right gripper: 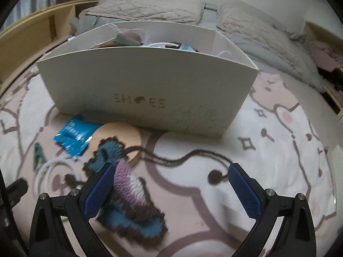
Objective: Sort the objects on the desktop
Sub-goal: 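Lower the right tool over the blue crocheted plush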
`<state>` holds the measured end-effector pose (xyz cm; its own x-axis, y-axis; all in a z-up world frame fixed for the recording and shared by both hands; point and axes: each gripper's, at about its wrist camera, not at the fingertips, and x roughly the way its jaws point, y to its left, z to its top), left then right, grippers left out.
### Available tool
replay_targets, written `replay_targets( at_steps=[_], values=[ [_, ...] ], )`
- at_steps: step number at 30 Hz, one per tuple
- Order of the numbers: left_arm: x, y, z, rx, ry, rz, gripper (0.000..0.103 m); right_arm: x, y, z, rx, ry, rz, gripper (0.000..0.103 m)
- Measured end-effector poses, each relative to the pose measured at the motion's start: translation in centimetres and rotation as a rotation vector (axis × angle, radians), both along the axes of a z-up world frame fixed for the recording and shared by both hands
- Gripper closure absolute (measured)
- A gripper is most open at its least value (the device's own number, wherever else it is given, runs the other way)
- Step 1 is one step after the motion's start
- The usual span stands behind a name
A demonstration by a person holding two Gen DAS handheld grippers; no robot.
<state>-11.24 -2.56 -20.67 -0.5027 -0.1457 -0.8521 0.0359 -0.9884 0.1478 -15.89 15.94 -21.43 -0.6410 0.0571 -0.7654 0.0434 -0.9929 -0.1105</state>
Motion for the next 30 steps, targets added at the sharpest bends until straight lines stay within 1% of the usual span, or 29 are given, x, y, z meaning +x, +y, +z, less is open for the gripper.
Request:
replay_targets(
  at_steps=[6, 11, 14, 20, 30],
  values=[
    [0.2, 0.0, -0.6, 0.002, -0.022, -0.019, 0.000, -0.6, -0.1, -1.3, -0.006, -0.022, -0.012, 0.000],
    [0.2, -0.3, -1.4, 0.002, -0.054, -0.012, 0.000, -0.4, 0.1, -2.3, 0.042, -0.101, -0.015, 0.000],
    [0.2, -0.3, -1.7, 0.008, -0.071, -0.006, 0.000, 0.3, 0.6, -2.5, 0.043, -0.110, -0.008, 0.000],
    [0.5, 0.6, -1.7, -0.009, -0.062, -0.045, 0.000, 1.4, 1.9, -2.9, 0.015, -0.159, -0.014, 0.000],
    [0.1, 2.4, -1.9, -0.026, -0.064, -0.097, 0.000, 4.3, 3.6, -2.5, 0.070, -0.187, -0.011, 0.000]
  ],
)
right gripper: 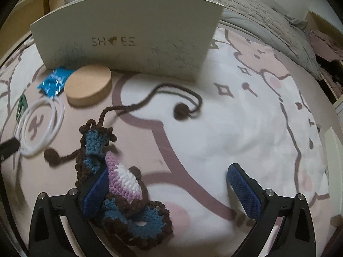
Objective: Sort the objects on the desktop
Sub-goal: 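Lower the right tool over the blue crocheted plush, then position the right tool fingers around the crocheted plush body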
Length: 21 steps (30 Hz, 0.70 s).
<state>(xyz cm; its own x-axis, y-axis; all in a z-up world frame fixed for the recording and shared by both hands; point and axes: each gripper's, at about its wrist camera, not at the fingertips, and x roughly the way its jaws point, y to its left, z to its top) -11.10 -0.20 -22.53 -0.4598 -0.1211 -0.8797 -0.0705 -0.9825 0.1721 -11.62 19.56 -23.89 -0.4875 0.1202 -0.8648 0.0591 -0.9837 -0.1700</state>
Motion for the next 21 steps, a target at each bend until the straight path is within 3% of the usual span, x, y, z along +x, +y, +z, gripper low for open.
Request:
replay_targets(
  at_steps=[14, 21],
  values=[
    [0.5, 0.6, -0.9, -0.035, -0.045, -0.037, 0.000, 4.4, 4.0, 0.5, 0.067, -0.092, -0.072, 0.000],
    [2.1, 1.5, -0.9, -0.093, -0.004, -0.131, 0.000, 5.4, 5.8, 0.4, -0.040, -0.159, -0.201, 0.000]
  ],
)
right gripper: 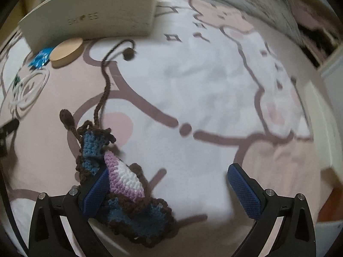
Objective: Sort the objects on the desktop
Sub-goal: 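Position the right tool fingers around the crocheted plush body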
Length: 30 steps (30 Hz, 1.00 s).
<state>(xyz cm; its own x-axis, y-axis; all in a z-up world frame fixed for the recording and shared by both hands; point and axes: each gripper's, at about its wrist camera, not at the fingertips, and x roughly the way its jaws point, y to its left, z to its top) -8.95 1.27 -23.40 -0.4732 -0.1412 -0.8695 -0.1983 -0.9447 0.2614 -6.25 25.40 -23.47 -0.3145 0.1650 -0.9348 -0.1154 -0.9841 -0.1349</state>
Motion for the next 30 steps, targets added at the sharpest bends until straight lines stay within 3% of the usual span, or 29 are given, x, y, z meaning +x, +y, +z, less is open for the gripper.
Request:
replay_targets(
  at_steps=[6, 14, 20, 25, 30],
  values=[
    [-0.7, 0.0, 1.8, 0.123, 0.019, 0.003, 0.000, 0.1, 0.3, -0.4, -0.032, -0.003, -0.050, 0.000],
    [-2.5, 1.4, 2.7, 0.062, 0.089, -0.003, 0.000, -0.3, -0.6, -0.7, 0.034, 0.020, -0.020, 0.000],
    [-2.8, 1.3, 0.7, 0.037, 0.018, -0.003, 0.000, -0.1, -0.5, -0.8, 0.008, 0.019, -0.024, 0.000],
    [-2.0, 1.4, -0.3, 0.003, 0.001, -0.036, 0.000, 0.0, -0.4, -0.6, 0.013, 0.021, -0.018, 0.000],
    [-1.3, 0.9, -0.3, 0.020, -0.017, -0.037, 0.000, 0.0, -0.1, -0.6, -0.007, 0.013, -0.014, 0.000]
  ],
)
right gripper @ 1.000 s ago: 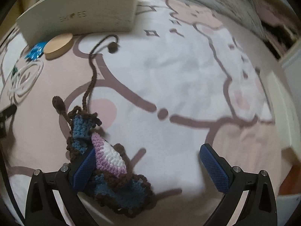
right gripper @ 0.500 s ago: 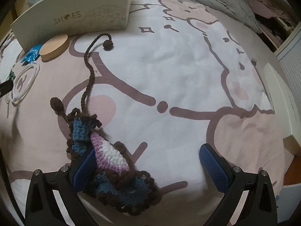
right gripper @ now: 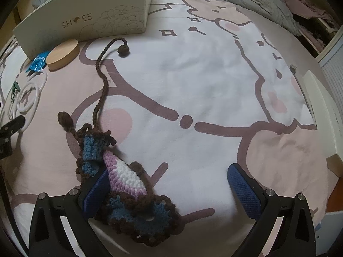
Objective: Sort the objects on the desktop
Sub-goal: 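Position the right tool fingers around the crocheted plush body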
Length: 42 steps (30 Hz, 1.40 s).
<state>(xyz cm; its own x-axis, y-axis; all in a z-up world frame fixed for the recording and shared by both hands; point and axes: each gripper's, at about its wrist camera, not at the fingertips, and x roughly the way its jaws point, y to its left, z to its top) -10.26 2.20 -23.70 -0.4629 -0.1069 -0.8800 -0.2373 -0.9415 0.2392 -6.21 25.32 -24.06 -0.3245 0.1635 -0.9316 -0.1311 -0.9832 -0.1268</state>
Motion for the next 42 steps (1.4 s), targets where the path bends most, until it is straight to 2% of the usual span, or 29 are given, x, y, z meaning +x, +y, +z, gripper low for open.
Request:
replay_targets(
  at_steps=[17, 22, 26, 29, 33, 38, 42],
  values=[
    [4.2, -2.0, -0.5, 0.054, -0.122, -0.035, 0.000, 0.5, 0.5, 1.3, -0.072, 0.003, 0.028, 0.000],
    [4.4, -2.9, -0.4, 0.101, -0.178, 0.001, 0.000, 0.7, 0.6, 3.1, -0.100, 0.077, 0.054, 0.000],
    [4.4, -3.0, 0.6, 0.093, -0.136, 0.022, 0.000, 0.3, 0.0, 4.3, -0.145, 0.168, 0.104, 0.000],
    [4.5, -2.6, 1.5, 0.123, -0.102, 0.000, 0.000, 1.3, -1.8, 4.9, -0.171, 0.194, 0.166, 0.000],
    [4.6, -1.5, 1.7, 0.165, -0.095, -0.050, 0.000, 2.4, -3.9, 4.4, -0.161, 0.175, 0.232, 0.000],
    [5.3, 0.5, 0.8, 0.153, -0.097, -0.119, 0.000, 3.1, -4.8, 3.1, -0.141, 0.133, 0.237, 0.000],
    [5.0, 0.6, 0.1, 0.146, -0.098, -0.141, 0.000, 3.0, -4.4, 1.6, -0.125, 0.102, 0.219, 0.000]
  ],
)
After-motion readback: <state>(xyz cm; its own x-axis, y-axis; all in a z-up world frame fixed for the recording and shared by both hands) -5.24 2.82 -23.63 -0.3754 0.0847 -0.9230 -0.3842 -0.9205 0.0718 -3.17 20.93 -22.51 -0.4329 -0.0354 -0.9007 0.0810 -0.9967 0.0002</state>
